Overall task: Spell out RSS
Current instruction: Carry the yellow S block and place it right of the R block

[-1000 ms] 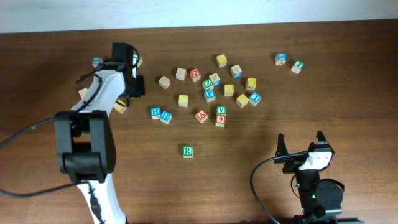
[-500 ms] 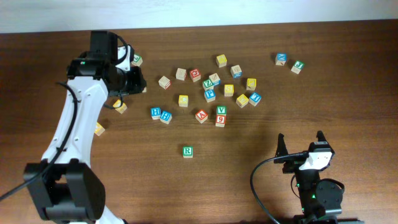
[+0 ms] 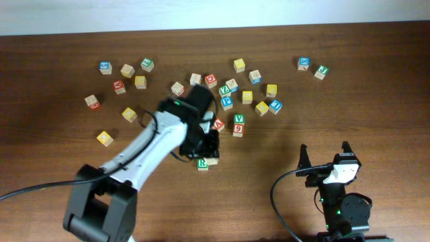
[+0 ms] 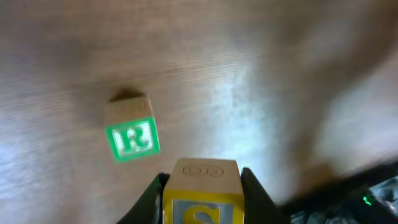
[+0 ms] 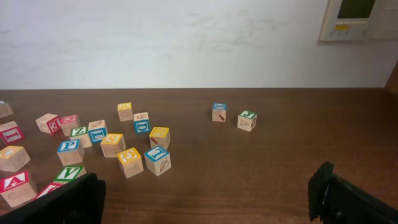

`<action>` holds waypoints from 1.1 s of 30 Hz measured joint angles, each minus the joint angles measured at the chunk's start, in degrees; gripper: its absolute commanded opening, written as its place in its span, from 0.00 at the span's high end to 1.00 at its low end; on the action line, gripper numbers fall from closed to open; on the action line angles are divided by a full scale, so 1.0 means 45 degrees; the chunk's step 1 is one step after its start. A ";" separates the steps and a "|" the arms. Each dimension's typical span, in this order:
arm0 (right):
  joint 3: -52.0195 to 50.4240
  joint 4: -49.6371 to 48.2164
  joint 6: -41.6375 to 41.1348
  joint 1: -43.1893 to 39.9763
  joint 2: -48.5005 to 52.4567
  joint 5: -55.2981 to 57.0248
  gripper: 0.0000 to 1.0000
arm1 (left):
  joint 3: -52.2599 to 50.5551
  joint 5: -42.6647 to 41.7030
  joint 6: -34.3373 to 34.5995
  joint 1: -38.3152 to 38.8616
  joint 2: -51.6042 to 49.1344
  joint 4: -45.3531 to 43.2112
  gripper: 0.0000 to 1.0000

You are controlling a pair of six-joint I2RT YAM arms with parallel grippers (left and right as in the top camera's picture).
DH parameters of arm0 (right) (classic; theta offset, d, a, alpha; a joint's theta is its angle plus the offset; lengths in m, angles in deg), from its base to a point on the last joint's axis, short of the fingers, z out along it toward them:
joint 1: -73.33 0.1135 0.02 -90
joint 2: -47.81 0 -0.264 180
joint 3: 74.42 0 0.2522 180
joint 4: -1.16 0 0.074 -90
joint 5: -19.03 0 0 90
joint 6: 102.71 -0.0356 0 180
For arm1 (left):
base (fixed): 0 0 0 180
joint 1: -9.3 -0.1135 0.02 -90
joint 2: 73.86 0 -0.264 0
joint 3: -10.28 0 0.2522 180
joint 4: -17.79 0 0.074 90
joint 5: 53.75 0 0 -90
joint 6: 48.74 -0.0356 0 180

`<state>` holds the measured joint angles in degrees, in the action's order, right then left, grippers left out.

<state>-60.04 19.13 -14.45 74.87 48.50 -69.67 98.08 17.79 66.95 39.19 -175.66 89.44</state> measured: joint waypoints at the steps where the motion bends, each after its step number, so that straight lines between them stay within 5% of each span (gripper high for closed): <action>1: 0.0000 0.0000 -0.0005 0.0000 0.0000 -0.0005 0.02 | -0.0243 0.0321 0.0291 0.0287 0.0005 -0.0374 0.82; 13: 0.0000 0.0000 0.0000 0.0000 0.0000 0.0000 0.02 | -0.0894 0.4556 0.2205 0.2914 0.0005 -0.2555 0.78; 33: 0.0000 0.0000 -0.0005 0.0000 0.0000 0.0000 0.02 | -0.2599 0.4877 0.2351 0.2939 0.0005 -0.4133 0.76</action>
<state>-60.04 19.13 -14.47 74.87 48.50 -69.67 86.39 39.74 77.53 52.41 -175.64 70.84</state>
